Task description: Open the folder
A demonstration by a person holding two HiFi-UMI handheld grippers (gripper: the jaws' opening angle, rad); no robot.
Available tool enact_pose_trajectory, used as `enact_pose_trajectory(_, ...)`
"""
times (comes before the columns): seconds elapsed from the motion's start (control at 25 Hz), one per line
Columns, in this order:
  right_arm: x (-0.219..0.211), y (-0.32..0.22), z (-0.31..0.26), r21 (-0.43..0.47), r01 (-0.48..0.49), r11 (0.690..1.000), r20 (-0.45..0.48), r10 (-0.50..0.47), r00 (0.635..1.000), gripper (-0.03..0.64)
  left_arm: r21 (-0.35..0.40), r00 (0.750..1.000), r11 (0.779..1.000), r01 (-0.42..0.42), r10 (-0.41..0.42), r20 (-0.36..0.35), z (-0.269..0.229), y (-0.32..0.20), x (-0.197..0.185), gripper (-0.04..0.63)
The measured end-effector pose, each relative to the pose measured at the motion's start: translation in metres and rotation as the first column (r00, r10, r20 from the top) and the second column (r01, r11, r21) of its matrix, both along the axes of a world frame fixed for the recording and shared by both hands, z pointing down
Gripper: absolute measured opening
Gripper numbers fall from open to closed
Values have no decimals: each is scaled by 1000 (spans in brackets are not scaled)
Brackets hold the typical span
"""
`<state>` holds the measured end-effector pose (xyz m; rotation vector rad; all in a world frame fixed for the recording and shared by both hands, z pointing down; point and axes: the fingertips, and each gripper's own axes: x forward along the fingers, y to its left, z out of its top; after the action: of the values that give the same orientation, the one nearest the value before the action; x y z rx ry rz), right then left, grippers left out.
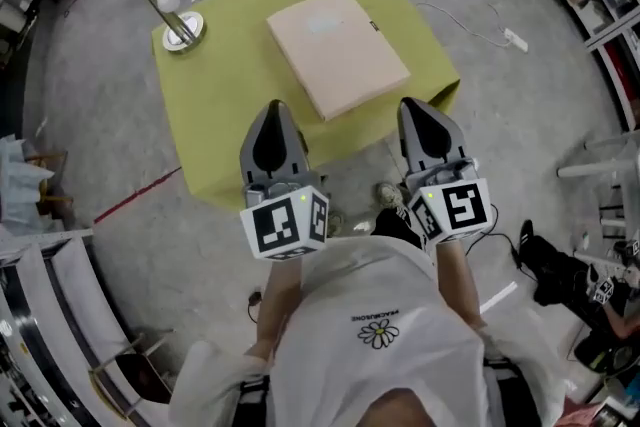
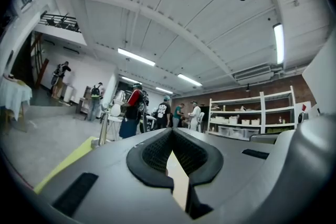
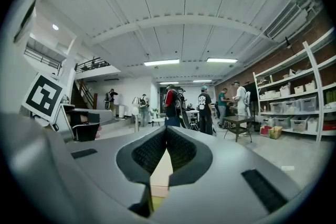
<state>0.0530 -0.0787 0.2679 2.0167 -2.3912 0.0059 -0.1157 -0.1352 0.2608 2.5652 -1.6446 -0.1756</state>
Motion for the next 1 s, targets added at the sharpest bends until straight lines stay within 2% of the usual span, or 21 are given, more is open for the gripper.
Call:
enact_pose_trajectory(0.08,13,-12,2,0,44,999,17,-44,999,12,-11,998,998,60,-61,-31,1,-4,5,15)
enact_pose_trajectory(0.16,25,-23,3,-2,86,996,32,-86,996,12,-37,989,993,108,-111,-99,0,-9,11,15)
enact_pose_trajectory(0.28,43,-32,5,-5,150,989,53,-149,987,12,-85,963,986,145,-160,-219,-1,-14,27,15)
enact_pose_trajectory(0.4,60,-38,14,-7,215,977,93,-213,973,12,-118,929,975,191,-218,-298,7,-15,44,15)
enact_pose_trajectory(0.48,74,-40,21,-17,257,966,138,-252,958,12,-167,887,962,216,-264,-379,19,-11,53,15)
enact_pose_trajectory(0.64,100,-41,35,-61,312,948,201,-294,934,12,-289,744,936,199,-336,-577,49,3,69,15)
enact_pose_trajectory(0.68,106,-42,38,-64,318,946,200,-300,933,14,-303,719,933,193,-345,-604,57,7,74,15)
enact_pose_trajectory(0.8,116,-49,48,-60,338,939,227,-317,921,12,-343,676,921,186,-373,-635,88,14,86,15)
enact_pose_trajectory(0.88,115,-51,53,-62,361,931,249,-336,909,12,-382,666,903,199,-410,-623,112,20,91,15)
enact_pose_trajectory(1.0,112,-52,56,-74,392,917,251,-363,897,12,-415,717,886,205,-425,-553,137,22,103,17)
